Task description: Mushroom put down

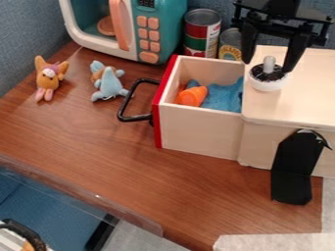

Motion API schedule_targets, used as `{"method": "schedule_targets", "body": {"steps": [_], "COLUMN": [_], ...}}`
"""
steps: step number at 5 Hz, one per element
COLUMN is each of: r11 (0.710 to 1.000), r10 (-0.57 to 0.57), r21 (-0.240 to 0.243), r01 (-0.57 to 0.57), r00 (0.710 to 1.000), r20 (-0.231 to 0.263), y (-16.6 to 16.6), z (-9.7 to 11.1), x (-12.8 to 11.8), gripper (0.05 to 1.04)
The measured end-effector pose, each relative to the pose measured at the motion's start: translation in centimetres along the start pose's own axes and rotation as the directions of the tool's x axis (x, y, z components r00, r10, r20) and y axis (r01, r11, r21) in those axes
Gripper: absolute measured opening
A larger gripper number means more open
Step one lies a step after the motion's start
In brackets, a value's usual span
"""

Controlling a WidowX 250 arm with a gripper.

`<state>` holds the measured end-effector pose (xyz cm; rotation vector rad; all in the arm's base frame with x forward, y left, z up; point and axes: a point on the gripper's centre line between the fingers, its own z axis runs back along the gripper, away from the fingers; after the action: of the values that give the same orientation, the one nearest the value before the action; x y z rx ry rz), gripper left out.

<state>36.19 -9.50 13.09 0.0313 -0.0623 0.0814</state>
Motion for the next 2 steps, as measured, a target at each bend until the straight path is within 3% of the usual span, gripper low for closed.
{"method": "schedule_targets", "body": {"steps": [1, 2], "r11": [1.000, 1.000], "r10": [-0.007, -0.003], "r21": [-0.010, -0.008], "r01": [0.007, 0.003], "r00": [1.000, 1.000], "r20": [-0.002, -0.011], "y": [-0.16, -0.03], "z": [0.00, 0.00], "x": [-0.04, -0.14], "gripper": [0.344, 0.200]}}
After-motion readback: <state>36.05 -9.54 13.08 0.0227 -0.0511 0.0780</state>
